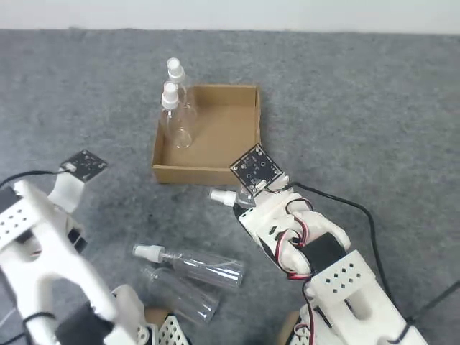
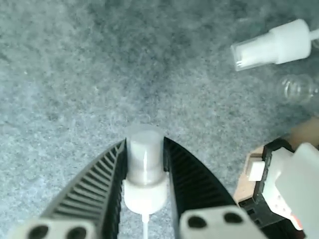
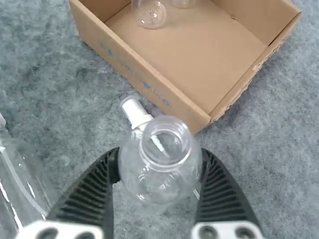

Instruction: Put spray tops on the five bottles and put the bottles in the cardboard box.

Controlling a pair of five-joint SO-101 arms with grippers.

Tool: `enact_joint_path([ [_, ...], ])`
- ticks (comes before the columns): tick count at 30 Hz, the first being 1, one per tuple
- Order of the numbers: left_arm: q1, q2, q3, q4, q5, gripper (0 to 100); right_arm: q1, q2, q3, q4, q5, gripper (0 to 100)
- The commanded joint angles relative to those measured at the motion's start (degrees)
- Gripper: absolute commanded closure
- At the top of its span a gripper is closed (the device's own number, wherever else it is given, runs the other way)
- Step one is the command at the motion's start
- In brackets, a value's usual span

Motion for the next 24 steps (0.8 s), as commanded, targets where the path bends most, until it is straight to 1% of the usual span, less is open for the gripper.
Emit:
enact_joint_path([
  [1,0.53,-4.57,0.40,-1.14,0.62,99,0.66,-1.89,-0.18,-1.36,1.14,95.0],
  [13,0.09,-13.01,0.48,-1.23,0.79,99,0.66,-1.89,-0.18,-1.36,1.14,95.0],
  [15,0.00,-14.95,0.57,-2.37,2.81,99,0.66,-1.89,-0.18,-1.36,1.14,95.0],
  [19,0.18,-18.90,2.68,-7.74,10.37,99,0.66,-1.89,-0.18,-1.36,1.14,95.0],
  [24,0.44,-24.35,6.99,-12.40,14.51,99,0.66,-1.89,-0.18,-1.36,1.14,95.0],
])
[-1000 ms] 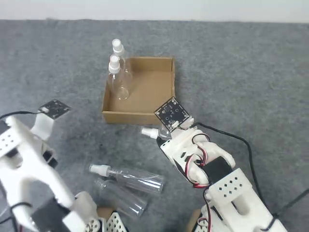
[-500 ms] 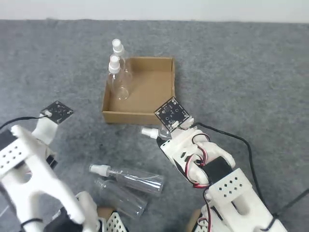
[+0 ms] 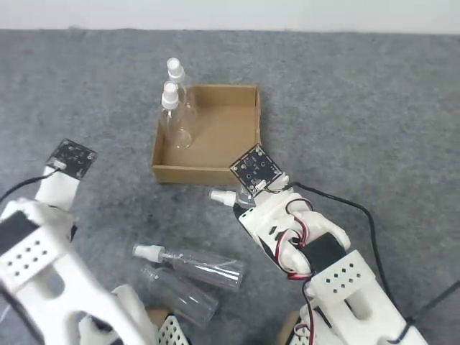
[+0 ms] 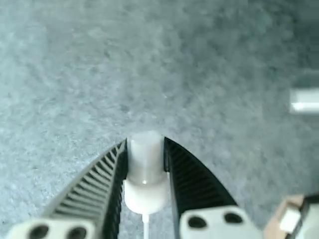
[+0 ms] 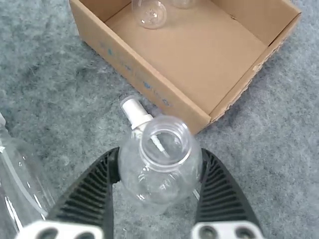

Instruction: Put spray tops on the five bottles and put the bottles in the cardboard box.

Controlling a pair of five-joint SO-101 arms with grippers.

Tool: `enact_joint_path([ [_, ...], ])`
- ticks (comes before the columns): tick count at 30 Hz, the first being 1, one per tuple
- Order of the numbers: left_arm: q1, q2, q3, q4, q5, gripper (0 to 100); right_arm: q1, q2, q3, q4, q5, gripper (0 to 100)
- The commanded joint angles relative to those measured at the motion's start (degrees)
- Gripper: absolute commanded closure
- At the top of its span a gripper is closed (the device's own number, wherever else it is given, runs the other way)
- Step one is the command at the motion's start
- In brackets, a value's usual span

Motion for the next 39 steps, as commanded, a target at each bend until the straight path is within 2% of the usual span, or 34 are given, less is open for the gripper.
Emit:
enact_joint_path([
  [1,0.35,-5.71,1.27,-4.13,3.60,99,0.66,-1.89,-0.18,-1.36,0.97,95.0],
  [6,0.44,-11.69,3.91,-6.68,6.15,99,0.66,-1.89,-0.18,-1.36,0.97,95.0],
  [17,1.49,-20.66,7.69,-6.77,7.82,99,0.66,-1.89,-0.26,-1.36,1.05,95.0],
  [30,1.93,-31.56,8.31,-6.86,15.82,99,0.66,-1.89,-0.26,-1.36,1.05,95.0],
  [39,2.02,-39.38,16.84,-14.42,18.81,99,0.66,-1.89,-0.26,-1.36,1.05,95.0],
])
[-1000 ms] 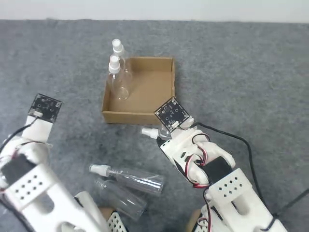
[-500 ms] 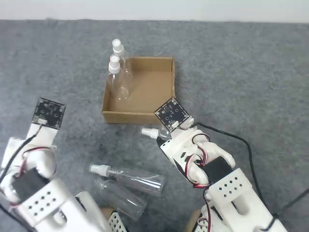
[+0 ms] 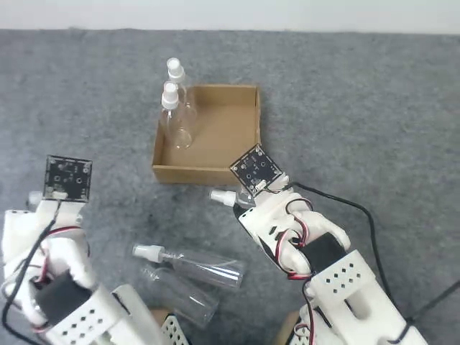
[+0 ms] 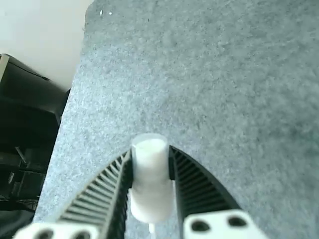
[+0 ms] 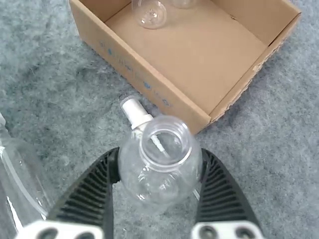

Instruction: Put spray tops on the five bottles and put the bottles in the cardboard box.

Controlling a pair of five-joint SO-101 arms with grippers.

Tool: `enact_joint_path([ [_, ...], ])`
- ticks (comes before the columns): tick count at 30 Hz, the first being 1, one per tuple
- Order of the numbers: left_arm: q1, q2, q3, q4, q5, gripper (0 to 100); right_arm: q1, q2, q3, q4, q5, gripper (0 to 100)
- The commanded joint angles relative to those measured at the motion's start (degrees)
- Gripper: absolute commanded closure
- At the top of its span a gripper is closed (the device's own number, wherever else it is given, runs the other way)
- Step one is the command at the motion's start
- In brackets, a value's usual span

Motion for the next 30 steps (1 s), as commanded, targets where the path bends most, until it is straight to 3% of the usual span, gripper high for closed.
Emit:
enact_joint_path([
  [1,0.26,-3.87,2.68,-4.48,0.97,99,0.66,-1.89,-0.26,-1.36,1.05,95.0],
  [7,0.18,-10.11,5.67,-5.45,2.20,99,0.66,-1.89,-0.26,-1.36,1.05,95.0],
  [18,0.18,-23.30,6.64,-5.71,17.14,99,0.66,-1.89,-0.35,-1.36,1.05,95.0],
  [23,-0.18,-23.56,7.25,-7.74,20.57,99,0.75,-1.89,-0.35,-1.36,1.05,95.0],
  [30,0.00,-23.56,6.90,-12.04,32.53,99,0.75,-1.89,-0.35,-1.36,1.05,95.0],
])
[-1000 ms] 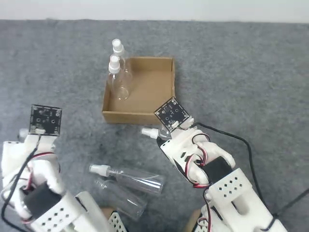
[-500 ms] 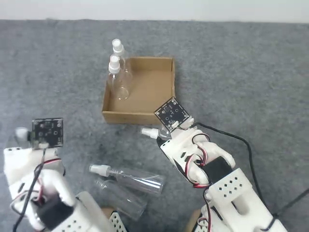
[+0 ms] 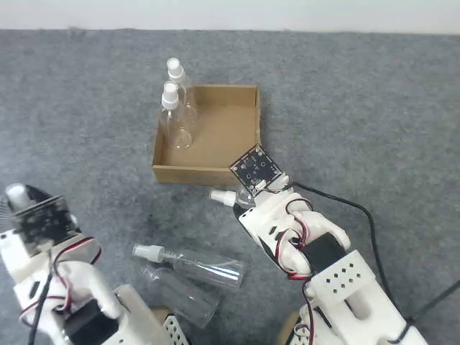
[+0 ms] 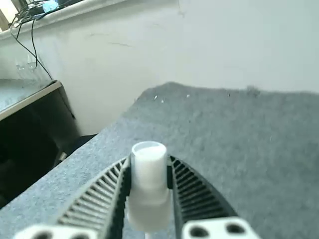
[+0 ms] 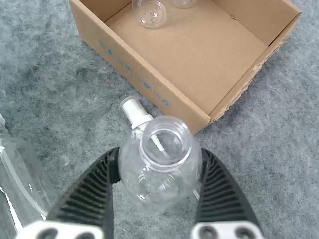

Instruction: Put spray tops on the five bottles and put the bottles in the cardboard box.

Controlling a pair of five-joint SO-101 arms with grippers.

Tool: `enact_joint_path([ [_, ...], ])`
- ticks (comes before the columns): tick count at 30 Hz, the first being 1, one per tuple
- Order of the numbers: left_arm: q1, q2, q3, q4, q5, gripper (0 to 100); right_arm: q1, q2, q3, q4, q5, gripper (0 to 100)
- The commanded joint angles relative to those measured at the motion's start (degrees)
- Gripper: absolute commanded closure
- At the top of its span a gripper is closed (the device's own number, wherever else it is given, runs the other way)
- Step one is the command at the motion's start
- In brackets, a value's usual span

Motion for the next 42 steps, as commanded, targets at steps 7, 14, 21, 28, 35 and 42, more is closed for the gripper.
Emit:
enact_joint_path([
  [7,0.26,-1.14,-2.77,-4.31,10.99,99,0.75,-1.89,-0.26,-1.36,1.05,95.0],
  [14,4.66,-1.14,-9.98,-4.22,19.25,99,0.75,-1.89,-0.26,-1.36,1.05,95.0],
  [21,14.15,-1.14,-13.67,-4.22,25.58,99,0.75,-1.89,-0.26,-1.36,1.05,95.0],
  [28,25.76,-1.14,-17.54,-6.15,25.49,99,0.75,-1.89,-0.26,-1.36,1.05,95.2],
  [35,36.40,-1.05,-13.49,-10.64,25.67,99,0.66,-1.89,-0.26,-1.36,0.79,95.2],
  [42,40.88,-1.14,-9.19,-10.81,25.67,99,-0.04,-1.89,-0.44,-1.54,0.62,95.0],
])
